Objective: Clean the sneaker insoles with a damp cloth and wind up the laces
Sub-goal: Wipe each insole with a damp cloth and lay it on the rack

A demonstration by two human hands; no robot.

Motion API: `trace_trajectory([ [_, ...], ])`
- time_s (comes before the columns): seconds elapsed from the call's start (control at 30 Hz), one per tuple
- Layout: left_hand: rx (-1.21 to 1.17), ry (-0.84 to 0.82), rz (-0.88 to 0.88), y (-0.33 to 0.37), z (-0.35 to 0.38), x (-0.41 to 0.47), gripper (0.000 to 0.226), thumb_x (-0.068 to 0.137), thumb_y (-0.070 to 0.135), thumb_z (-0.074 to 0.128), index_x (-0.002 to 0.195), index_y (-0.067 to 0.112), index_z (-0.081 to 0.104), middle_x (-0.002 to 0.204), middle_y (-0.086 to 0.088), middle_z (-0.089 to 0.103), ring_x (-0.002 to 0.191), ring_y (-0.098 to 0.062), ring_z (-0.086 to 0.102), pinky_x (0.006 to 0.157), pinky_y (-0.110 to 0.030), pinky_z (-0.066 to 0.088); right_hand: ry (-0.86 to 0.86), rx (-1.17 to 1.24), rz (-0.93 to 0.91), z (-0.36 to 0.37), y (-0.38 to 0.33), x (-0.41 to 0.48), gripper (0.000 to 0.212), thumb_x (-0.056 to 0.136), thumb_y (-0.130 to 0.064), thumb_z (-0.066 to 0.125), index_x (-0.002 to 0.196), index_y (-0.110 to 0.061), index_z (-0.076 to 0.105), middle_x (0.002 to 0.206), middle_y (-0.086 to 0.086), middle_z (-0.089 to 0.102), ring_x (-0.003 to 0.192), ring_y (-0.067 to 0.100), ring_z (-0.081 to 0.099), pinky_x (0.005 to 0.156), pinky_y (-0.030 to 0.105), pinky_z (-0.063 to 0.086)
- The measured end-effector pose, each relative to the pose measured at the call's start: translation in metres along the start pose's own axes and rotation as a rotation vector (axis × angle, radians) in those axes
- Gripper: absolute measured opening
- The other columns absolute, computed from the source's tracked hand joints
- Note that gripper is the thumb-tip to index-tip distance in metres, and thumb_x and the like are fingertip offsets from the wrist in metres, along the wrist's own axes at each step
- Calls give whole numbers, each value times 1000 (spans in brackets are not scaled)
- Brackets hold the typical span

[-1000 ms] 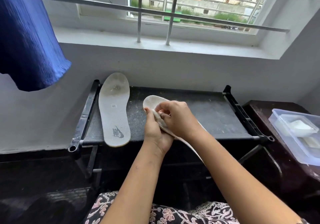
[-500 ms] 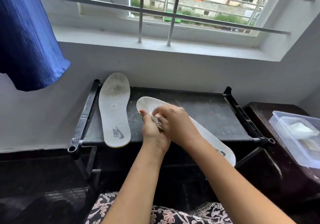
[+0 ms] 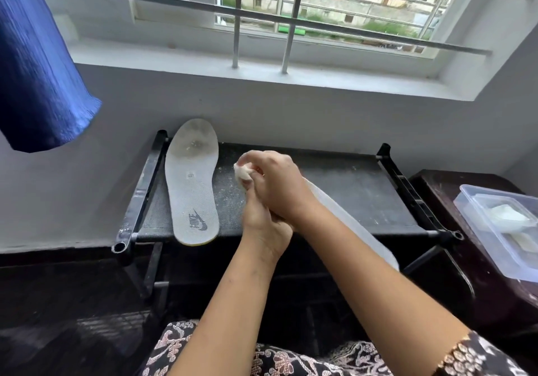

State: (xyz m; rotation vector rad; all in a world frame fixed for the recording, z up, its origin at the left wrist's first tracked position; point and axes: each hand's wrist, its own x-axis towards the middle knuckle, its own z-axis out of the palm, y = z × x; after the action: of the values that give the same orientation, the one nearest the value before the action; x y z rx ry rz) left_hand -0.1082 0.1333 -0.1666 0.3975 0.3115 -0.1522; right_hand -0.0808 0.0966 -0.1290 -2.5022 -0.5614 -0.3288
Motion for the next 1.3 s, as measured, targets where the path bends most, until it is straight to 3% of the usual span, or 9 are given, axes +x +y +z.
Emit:
trace_trajectory([
  [0.23,11,-26,-66,7,-3,-2,78,89,71,19,118,11,59,110,-16,66,103,-32,61,80,-48,51,100,-243,277,-20,42,8,19,91,-22,54,106,-17,65,101,10,66,98,29,59,71,26,31],
  [0.4,30,-49,-40,5,0,-4,71,92,66,19,102,12,65,89,-8,72,81,-20,70,66,-32,58,136,15,197,-19,10,-15,19,86,-12,56,101,-15,66,88,8,69,84,26,62,77,33,48],
  [0.5,31,-62,-18,2,-2,-3,64,95,60,21,95,10,61,74,-4,71,68,-14,70,62,-24,57,55,16,161,-10,3,-29,21,82,-3,56,99,-14,61,88,7,66,82,25,60,71,32,45],
  [0.63,18,-13,-51,4,-4,-3,74,91,66,26,123,4,54,117,-18,64,107,-31,62,89,-44,50,21,-164,269,-22,26,-41,17,81,-4,52,93,-11,61,92,10,62,89,29,55,67,25,27],
  [0.7,16,25,-39,3,-5,-3,74,91,66,30,129,6,50,126,-21,59,114,-37,58,92,-52,47,36,-194,360,-30,41,-46,16,84,-6,50,90,-13,63,94,9,60,94,30,55,69,25,27],
  [0.83,15,4,-38,2,-5,-3,70,90,65,31,123,9,54,118,-20,62,104,-37,61,80,-48,52,38,-64,415,-40,51,-55,15,91,-12,50,94,-19,62,104,2,58,101,21,51,79,28,36],
  [0.97,86,-91,-13,-1,-3,-7,58,90,59,43,112,8,60,95,-14,65,68,-22,69,66,-36,56,32,119,473,-46,53,-58,12,90,-19,56,97,-25,65,110,-3,59,101,16,57,79,26,40],
  [1.2,251,-287,-173,-19,-2,-12,74,91,66,22,90,16,76,88,-13,72,77,-25,70,72,-34,56,129,185,487,-38,46,-59,17,85,-15,64,101,-19,67,105,-2,63,89,16,62,70,21,41],
  [1.3,252,-295,-184,-15,-5,-9,81,89,69,19,117,7,63,101,-17,70,90,-29,68,81,-38,54,152,238,455,-38,47,-59,15,86,-11,63,97,-20,65,99,-4,64,83,10,61,64,11,41],
])
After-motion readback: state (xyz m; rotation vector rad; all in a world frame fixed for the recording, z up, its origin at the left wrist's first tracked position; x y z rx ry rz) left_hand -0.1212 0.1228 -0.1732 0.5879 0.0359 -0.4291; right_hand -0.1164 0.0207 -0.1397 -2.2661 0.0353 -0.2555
